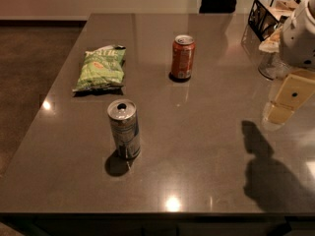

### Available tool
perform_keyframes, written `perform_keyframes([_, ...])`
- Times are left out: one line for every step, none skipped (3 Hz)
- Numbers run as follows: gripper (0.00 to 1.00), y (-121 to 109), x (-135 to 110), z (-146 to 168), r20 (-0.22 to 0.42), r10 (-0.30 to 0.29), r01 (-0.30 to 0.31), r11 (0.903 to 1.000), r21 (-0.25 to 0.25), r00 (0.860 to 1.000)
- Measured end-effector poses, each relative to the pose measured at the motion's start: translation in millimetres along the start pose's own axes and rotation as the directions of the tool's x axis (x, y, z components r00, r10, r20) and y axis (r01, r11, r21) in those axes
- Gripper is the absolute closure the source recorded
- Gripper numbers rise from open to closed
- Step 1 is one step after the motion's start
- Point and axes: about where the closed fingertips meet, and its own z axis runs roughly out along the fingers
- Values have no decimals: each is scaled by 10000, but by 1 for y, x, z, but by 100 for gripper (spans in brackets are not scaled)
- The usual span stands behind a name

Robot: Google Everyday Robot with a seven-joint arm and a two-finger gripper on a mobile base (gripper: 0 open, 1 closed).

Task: Knock redbull can over

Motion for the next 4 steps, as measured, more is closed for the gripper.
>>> perform_keyframes([0, 0, 0, 0, 1, 0, 0, 10000, 2, 10000])
perform_keyframes([0, 11, -12, 3, 309, -145, 156, 9992, -369, 9994])
perform_keyframes([0, 30, -30, 14, 1249, 73, 67, 9938, -1107, 9921])
perform_keyframes([0, 56, -64, 23, 2808, 323, 181, 9844, -1751, 9592])
